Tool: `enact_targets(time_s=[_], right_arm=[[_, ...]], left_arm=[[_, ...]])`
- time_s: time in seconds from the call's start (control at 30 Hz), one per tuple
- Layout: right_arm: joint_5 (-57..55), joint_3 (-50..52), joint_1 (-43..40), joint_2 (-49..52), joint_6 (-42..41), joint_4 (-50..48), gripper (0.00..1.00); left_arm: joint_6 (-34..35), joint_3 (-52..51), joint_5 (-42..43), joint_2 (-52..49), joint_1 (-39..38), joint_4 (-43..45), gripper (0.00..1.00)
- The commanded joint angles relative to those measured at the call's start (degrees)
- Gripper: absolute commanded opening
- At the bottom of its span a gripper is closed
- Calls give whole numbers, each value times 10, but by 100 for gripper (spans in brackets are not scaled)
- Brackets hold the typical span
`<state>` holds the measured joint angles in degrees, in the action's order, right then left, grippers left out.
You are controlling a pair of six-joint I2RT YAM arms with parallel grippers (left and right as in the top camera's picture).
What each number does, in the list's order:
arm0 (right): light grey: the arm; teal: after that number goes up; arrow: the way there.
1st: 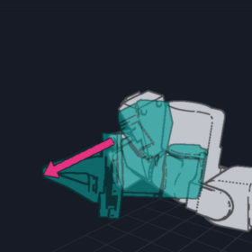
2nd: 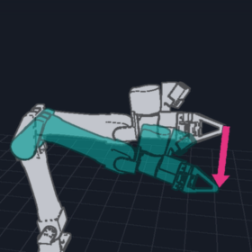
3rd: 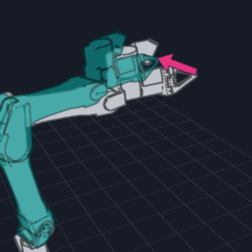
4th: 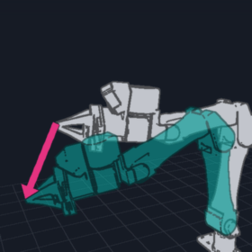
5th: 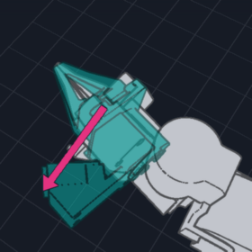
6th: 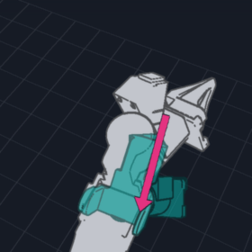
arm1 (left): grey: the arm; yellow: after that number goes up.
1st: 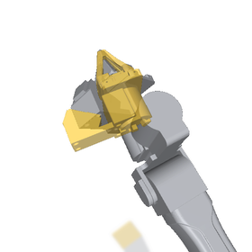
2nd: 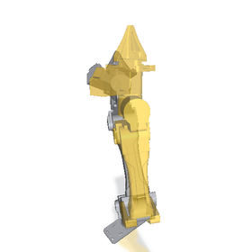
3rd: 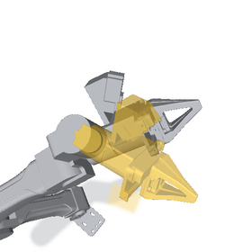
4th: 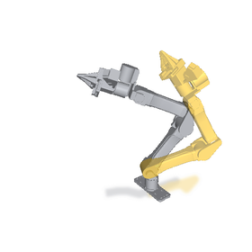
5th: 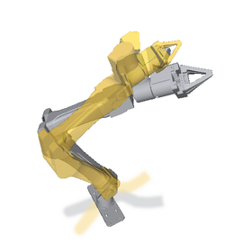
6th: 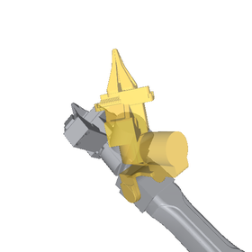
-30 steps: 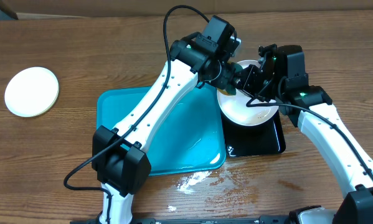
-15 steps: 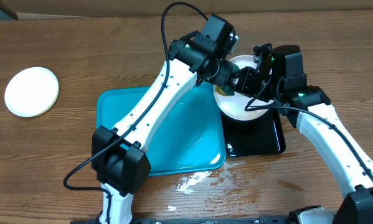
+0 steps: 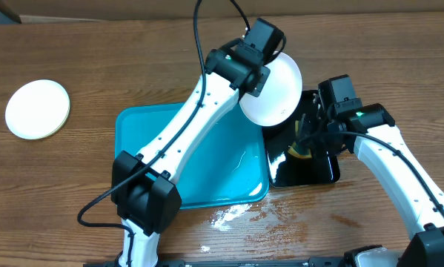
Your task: Clean dirty plates on tray and stack at the side
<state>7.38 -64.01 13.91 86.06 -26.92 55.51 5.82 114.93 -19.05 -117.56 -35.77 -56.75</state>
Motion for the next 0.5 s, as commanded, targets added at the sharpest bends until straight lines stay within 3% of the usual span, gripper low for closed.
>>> enact_targets(time_s=[0.0,0.23,0.47], right_arm=[[-89,14,1,-15,3,7,4],[-115,76,1,-10,-3,-37,4],[-114,131,1,-10,-3,-99,4]], left_arm=[[16,13,-109,30,-35,9,4],[15,13,-324,42,-110,36,4],[15,13,-454,42,-155,57,4]])
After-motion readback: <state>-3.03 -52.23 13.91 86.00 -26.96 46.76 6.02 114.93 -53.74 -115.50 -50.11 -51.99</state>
